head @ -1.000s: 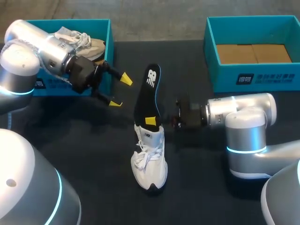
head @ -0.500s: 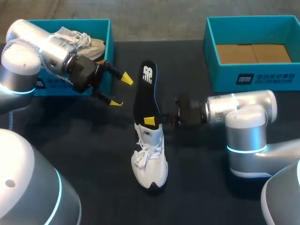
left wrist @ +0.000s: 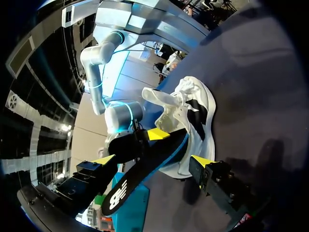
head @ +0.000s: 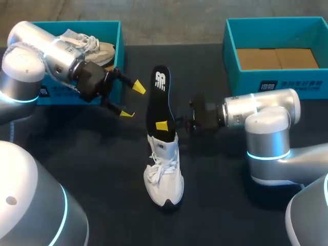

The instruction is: Take the shoe out of the shoebox, open the shoe tongue, remove and reinsert the insole, then place the shoe into the shoebox

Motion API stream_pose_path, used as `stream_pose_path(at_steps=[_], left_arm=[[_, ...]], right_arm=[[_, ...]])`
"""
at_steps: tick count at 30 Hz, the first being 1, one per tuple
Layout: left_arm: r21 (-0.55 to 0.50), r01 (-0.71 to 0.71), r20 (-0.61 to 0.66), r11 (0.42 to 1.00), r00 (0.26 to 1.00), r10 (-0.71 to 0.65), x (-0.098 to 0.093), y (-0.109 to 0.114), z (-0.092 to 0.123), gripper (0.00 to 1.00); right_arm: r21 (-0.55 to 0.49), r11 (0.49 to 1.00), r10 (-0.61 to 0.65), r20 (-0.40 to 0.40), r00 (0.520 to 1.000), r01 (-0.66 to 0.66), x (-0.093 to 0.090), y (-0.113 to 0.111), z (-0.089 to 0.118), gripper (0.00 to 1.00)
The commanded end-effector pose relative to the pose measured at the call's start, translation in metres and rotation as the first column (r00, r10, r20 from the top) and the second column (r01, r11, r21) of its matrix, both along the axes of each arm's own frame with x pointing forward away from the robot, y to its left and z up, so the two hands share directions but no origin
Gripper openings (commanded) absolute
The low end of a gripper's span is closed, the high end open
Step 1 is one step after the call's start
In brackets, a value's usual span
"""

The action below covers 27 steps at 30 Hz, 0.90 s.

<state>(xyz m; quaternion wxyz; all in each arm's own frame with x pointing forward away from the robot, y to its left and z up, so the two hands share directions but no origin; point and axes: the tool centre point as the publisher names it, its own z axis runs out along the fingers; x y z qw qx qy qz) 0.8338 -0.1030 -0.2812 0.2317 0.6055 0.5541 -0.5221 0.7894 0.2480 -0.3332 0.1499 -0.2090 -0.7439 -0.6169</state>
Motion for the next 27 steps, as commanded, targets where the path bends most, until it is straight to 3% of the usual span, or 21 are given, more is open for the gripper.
stream_pose_path(at_steps=[1,3,5,8,27], left_arm=[[0.004,0.005,0.0,1.0,1.0,-0.005,0.001,0.0,-0.001,1.0],[0.003,-0.003,-0.002,1.0,1.0,0.003,0.001,0.001,-0.001,1.0],[0.004,-0.004,-0.002,1.0,1.0,0.004,0.0,0.002,-0.001,1.0],[0.005,-0.01,-0.004,1.0,1.0,0.01,0.0,0.003,-0.002,1.0],[0.003,-0.018,0.001,1.0,1.0,0.018,0.003,0.004,-0.002,1.0]], right_arm=[[-0.017,0.999,0.029,-0.002,1.0,-0.029,0.012,0.005,0.004,0.3],[-0.018,0.999,0.04,0.002,0.999,-0.04,0.016,0.006,0.005,0.28],[-0.023,0.999,0.049,0.008,0.999,-0.049,0.02,0.007,0.007,0.2],[-0.027,0.998,0.056,0.009,0.998,-0.056,0.02,0.007,0.008,0.0],[-0.002,0.998,0.063,-0.009,0.998,-0.063,0.0,0.003,-0.008,0.0]])
